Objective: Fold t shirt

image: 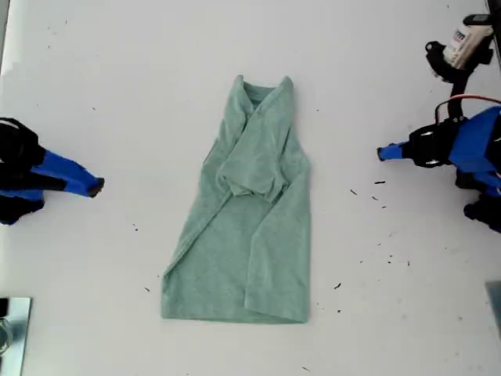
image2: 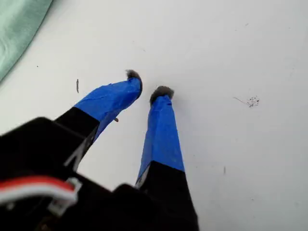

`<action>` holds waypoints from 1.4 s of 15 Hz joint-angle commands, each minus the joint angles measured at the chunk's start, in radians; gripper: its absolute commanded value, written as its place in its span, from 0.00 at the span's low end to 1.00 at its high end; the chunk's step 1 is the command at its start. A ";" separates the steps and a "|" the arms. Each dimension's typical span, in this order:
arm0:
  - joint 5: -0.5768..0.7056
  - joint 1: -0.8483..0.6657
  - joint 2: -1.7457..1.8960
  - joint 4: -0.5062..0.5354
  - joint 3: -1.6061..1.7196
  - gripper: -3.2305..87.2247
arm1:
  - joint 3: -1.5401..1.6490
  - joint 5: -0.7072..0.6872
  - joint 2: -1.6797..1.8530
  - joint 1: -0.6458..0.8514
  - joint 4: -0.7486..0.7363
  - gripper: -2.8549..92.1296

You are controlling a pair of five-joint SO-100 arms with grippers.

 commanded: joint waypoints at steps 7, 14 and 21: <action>-0.238 0.314 -0.851 0.356 -0.977 0.03 | 0.046 -0.015 0.014 0.009 -0.018 0.11; -0.123 0.334 -1.006 0.290 -0.951 0.28 | 0.046 -0.015 0.014 0.009 -0.018 0.11; -0.023 0.285 -1.236 -0.043 -0.640 0.26 | 0.046 -0.015 0.014 0.009 -0.018 0.11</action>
